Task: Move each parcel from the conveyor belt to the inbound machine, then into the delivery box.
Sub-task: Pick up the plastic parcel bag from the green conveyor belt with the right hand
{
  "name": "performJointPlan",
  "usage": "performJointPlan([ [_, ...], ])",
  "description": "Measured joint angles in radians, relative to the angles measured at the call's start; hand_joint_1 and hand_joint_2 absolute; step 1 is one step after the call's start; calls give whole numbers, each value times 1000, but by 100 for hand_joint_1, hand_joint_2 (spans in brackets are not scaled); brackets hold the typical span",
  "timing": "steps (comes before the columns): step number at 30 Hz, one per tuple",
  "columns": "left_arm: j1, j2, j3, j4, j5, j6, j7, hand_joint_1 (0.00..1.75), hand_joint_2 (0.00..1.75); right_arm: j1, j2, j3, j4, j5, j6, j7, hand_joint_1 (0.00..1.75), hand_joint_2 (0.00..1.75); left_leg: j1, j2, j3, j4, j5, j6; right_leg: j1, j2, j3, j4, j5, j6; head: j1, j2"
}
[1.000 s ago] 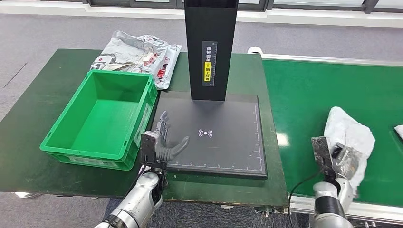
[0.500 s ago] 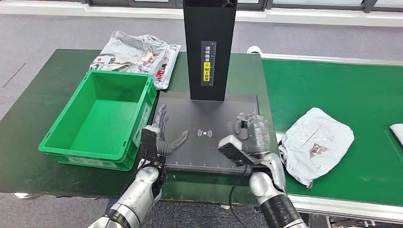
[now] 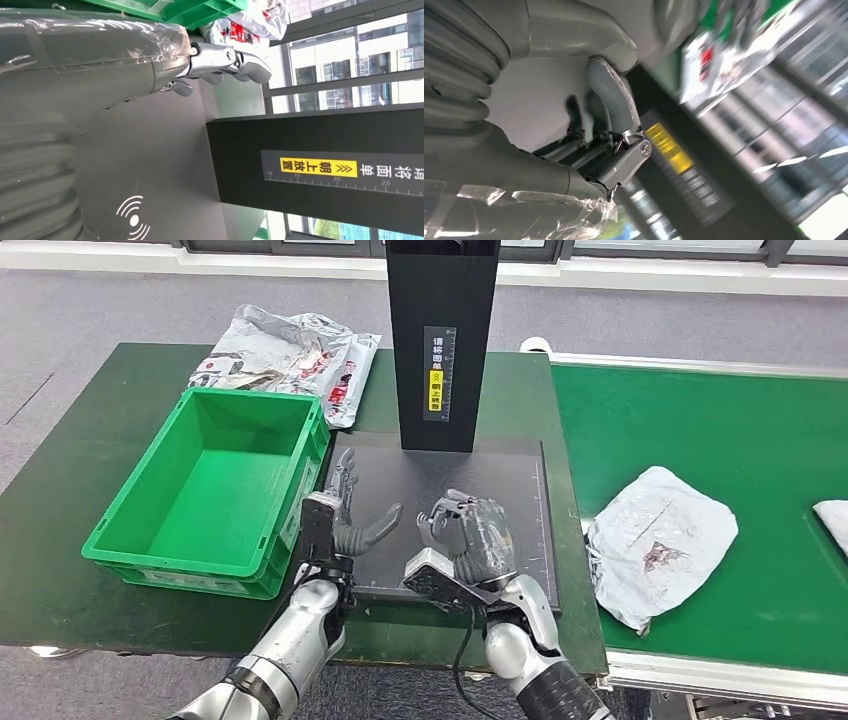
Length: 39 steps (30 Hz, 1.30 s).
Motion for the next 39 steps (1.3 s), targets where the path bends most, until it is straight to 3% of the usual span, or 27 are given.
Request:
performJointPlan([
  [3,-1,0,-3,8,0,3,0,0,175,3,-11,-9,7,17,-35,30,0,0,0,1,0,0,0,0,0,0,0,0,0,0,0,0],
  [7,-3,0,-4,19,2,4,0,0,175,15,-27,-70,17,83,-143,102,0,0,0,-1,0,0,0,0,0,0,0,0,0,0,0,0],
  [11,-4,0,-8,30,2,5,0,0,175,24,-46,-187,45,117,-204,106,0,0,0,-1,0,0,0,0,0,0,0,0,0,0,0,0],
  [17,-8,-1,-17,41,2,6,0,0,175,34,-52,-270,70,130,-208,94,0,0,-1,0,0,0,-1,0,0,0,0,0,0,0,0,0],
  [22,-11,-4,-20,48,4,6,3,0,175,32,-55,-345,107,142,-220,136,0,0,0,0,0,0,0,0,0,0,0,0,0,0,0,0],
  [31,-10,-11,-35,57,26,2,1,0,175,-43,-101,-540,425,87,-166,135,0,0,-1,-1,0,0,-1,0,-1,0,0,0,1,1,0,0],
  [35,-8,-11,-44,56,30,2,0,0,175,-67,-111,-576,520,71,-118,143,0,175,-1,0,0,0,-1,0,-1,0,0,0,1,1,0,0],
  [39,2,-11,-46,52,36,0,0,0,175,-91,-123,-597,603,82,-47,198,0,175,-1,0,0,0,-1,0,-1,0,0,0,0,0,0,0],
])
